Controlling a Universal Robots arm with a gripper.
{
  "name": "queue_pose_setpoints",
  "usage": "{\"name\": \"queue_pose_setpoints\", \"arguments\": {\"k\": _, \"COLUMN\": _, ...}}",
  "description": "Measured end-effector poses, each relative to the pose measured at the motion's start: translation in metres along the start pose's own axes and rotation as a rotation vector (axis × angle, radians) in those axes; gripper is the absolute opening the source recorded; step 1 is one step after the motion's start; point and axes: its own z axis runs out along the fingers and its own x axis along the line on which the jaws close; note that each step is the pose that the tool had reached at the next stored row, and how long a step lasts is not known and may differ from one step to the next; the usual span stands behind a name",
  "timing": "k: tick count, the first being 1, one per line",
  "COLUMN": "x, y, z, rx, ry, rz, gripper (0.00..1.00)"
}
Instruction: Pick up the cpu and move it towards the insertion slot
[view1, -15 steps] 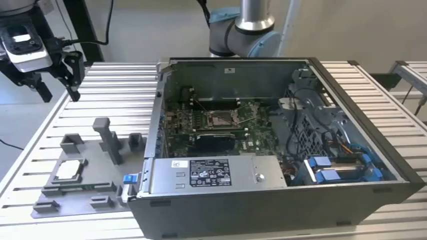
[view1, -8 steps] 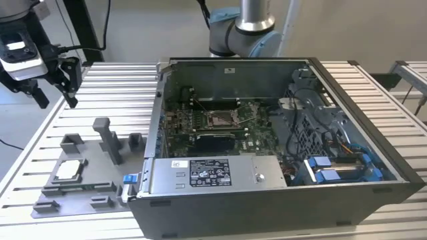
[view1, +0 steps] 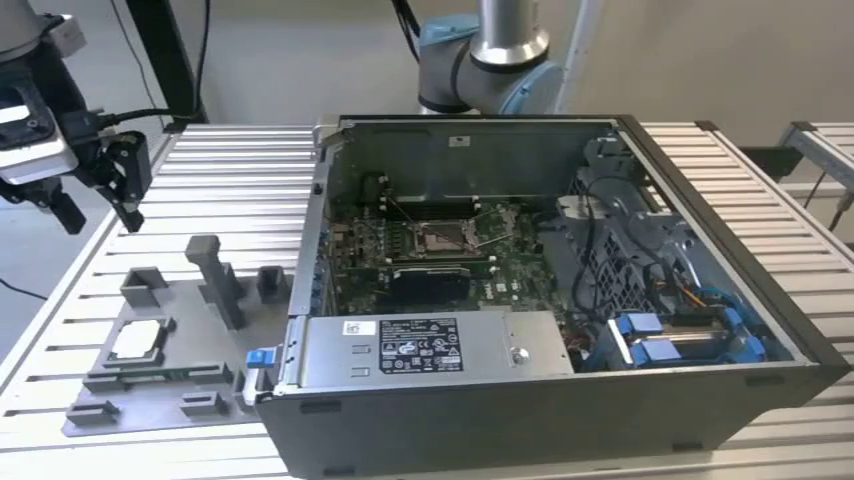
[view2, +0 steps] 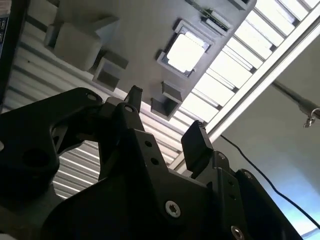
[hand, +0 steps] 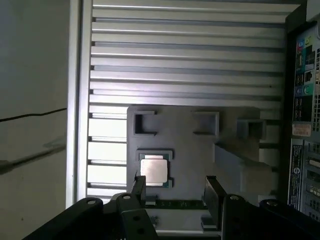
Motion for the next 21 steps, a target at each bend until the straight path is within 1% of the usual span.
{"name": "queue_pose_setpoints", "arguments": {"k": 4, "x": 0.0040, "y": -0.0003, "z": 0.0068, "rx": 0.0001, "ry": 0.0002, "rz": 0.000, "gripper": 0.00}}
{"name": "queue_pose_setpoints", "arguments": {"k": 9, "x": 0.0065, "y": -0.0006, "z": 0.0128, "rx": 0.0000, "ry": 0.0001, "rz": 0.000, "gripper": 0.00}}
{"name": "queue_pose_setpoints", "arguments": {"k": 10, "x": 0.0074, "y": -0.0007, "z": 0.0153, "rx": 0.0000, "ry": 0.0001, "rz": 0.000, "gripper": 0.00}}
{"name": "queue_pose_setpoints", "arguments": {"k": 21, "x": 0.0116, "y": -0.0013, "z": 0.0344, "rx": 0.0000, "ry": 0.0001, "rz": 0.000, "gripper": 0.00}}
